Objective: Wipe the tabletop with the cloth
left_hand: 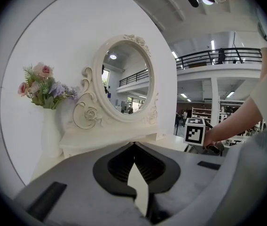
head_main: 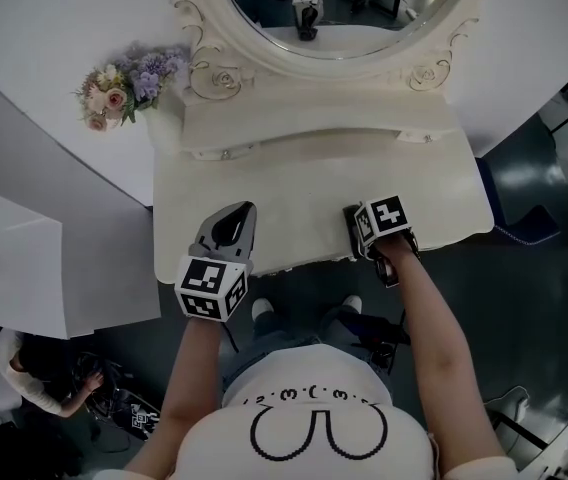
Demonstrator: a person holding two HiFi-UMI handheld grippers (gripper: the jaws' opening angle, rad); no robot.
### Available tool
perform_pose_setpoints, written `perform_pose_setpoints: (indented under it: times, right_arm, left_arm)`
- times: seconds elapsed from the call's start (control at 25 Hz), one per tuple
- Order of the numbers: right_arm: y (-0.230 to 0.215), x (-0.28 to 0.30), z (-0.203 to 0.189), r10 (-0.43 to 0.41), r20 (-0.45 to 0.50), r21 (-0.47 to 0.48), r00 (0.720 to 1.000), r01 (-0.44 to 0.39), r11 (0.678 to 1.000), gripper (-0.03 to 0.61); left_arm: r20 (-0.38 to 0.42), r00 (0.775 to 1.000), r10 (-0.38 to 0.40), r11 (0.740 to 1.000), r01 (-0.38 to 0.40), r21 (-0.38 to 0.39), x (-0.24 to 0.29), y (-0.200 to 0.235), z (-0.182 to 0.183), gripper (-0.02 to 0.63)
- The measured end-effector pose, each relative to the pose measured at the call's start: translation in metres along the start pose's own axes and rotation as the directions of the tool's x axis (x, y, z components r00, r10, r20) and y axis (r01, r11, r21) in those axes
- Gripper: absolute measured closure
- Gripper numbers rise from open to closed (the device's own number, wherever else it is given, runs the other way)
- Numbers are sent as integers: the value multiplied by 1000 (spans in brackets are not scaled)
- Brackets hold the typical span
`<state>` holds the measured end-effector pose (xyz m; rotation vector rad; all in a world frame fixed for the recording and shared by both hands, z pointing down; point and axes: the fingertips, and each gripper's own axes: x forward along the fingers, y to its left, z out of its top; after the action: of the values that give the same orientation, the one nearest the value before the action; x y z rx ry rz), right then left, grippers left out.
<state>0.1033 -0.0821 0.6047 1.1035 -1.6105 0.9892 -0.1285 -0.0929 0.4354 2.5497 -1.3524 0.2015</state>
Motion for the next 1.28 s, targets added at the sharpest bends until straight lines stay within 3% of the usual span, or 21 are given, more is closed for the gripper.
perform_pose_setpoints:
  times: [0.68,1.28]
  right_arm:
    - [139,28,31,150,-9,-88,989,-150,985,494]
    - [228,43,37,212,-25,-26,977,-213,977,494]
  left_arm:
    - [-2,994,105,993,-105,-49,-39,61,-16,615]
    - [0,975,223,968,-221,-120,-76,116,-36,615]
